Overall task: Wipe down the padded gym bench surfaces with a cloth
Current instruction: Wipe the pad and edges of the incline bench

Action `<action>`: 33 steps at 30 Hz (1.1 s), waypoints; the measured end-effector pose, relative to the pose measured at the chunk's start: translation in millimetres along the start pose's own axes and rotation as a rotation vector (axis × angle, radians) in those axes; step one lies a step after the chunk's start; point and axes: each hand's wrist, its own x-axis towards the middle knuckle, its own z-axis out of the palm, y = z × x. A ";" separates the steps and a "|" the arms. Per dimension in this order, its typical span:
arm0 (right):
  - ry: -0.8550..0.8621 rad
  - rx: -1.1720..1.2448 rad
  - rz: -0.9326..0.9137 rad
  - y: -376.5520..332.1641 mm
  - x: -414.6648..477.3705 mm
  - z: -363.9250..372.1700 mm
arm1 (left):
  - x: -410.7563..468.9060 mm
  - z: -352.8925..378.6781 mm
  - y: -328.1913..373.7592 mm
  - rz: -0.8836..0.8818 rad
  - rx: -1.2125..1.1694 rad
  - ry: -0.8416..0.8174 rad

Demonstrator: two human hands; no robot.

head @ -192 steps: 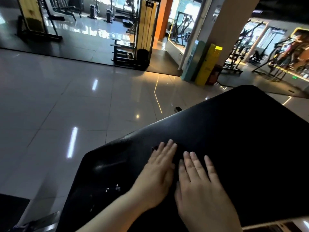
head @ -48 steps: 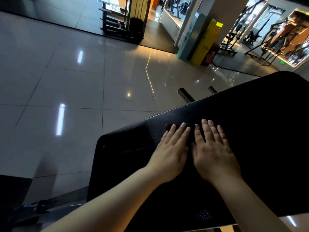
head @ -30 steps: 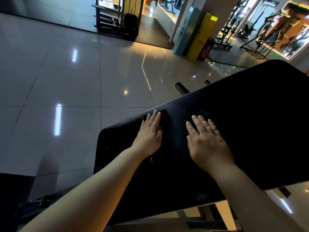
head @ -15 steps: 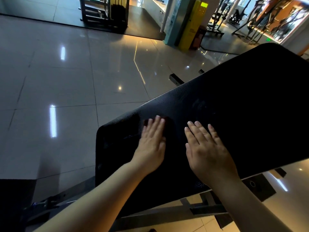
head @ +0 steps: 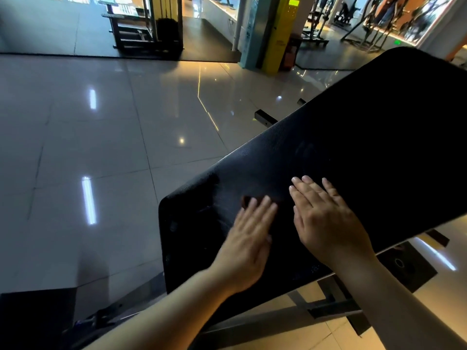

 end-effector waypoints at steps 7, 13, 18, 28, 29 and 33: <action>0.029 0.009 -0.004 -1.1 1.5 1.0 | 34.3 -11.7 -66.6 -0.295 0.022 0.124; -0.006 0.022 -0.016 0.5 -2.3 0.1 | -6.4 7.4 8.5 -0.084 -0.002 0.053; 0.007 0.089 -0.017 1.1 -2.1 2.8 | -2.2 4.7 -33.5 -0.242 0.120 0.094; 0.033 0.114 -0.008 -1.3 -1.4 4.2 | -21.4 8.0 -4.5 -0.160 0.038 0.088; 0.035 0.113 -0.005 -1.5 -1.3 4.5 | -20.2 2.1 -23.1 -0.147 0.072 0.075; 0.044 0.101 0.035 -4.9 -1.3 6.0 | 17.6 -9.8 -76.2 -0.508 -0.067 0.204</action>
